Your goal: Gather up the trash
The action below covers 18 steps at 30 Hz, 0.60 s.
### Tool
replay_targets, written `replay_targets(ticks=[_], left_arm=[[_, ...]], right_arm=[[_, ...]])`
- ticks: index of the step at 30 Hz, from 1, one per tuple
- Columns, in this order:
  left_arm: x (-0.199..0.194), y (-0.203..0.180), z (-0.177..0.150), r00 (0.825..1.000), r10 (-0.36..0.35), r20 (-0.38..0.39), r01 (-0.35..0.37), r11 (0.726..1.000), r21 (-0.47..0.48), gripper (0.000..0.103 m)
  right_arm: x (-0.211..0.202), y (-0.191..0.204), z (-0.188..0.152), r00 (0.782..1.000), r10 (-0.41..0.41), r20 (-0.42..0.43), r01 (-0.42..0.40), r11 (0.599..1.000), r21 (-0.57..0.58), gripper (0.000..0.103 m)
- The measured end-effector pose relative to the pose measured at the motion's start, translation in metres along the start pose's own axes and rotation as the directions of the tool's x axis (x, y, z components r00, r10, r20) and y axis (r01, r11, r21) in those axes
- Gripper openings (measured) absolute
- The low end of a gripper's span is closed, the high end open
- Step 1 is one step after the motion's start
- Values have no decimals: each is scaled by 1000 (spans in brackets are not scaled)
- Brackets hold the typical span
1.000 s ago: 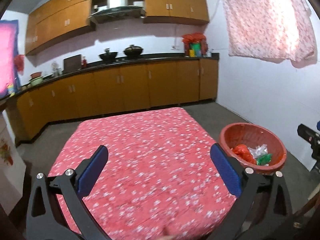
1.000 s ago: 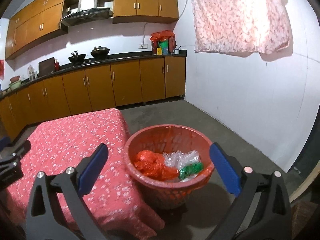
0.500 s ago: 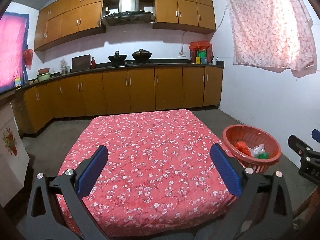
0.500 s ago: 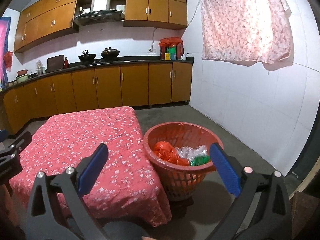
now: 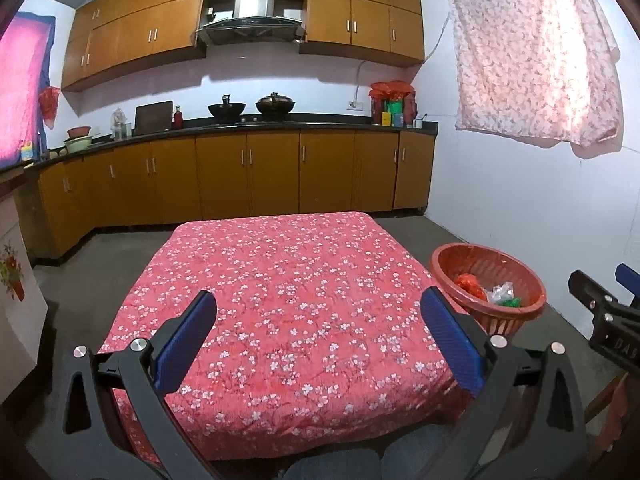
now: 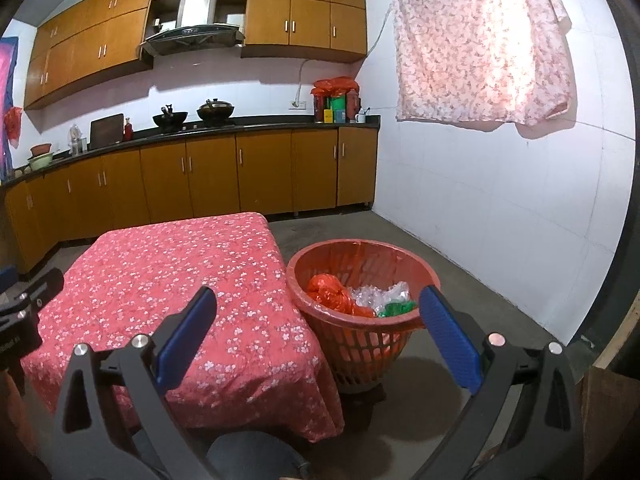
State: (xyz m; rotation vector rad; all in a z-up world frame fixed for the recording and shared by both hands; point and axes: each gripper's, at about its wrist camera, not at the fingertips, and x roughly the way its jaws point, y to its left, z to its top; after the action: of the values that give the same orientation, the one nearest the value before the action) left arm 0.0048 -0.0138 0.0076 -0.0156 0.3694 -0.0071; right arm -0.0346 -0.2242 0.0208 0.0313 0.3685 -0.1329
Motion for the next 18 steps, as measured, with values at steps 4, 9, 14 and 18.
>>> replay_targets(ticks=[4,9,14,18], left_arm=[[-1,-1,-3,1000,-3,-3,3,1000,9,101],[-2,-2,-3,1000,-9,-5,9,1000,8,101],[-3,-1,-2,1000,-8,-5,8,1000,11,101],[-3,-1,-3,1000,-9,-8,9,1000,8,101]], right_arm=[[-3,-1,-1,1000,-6,1,6,1000,10,99],[-4,-1,-1,1000,-10,2,10,1000,9,99],[-5,-1,-2,1000,-5,-2,5,1000,12,99],[-5,0,-2,1000,-3,-3,3,1000,6,99]])
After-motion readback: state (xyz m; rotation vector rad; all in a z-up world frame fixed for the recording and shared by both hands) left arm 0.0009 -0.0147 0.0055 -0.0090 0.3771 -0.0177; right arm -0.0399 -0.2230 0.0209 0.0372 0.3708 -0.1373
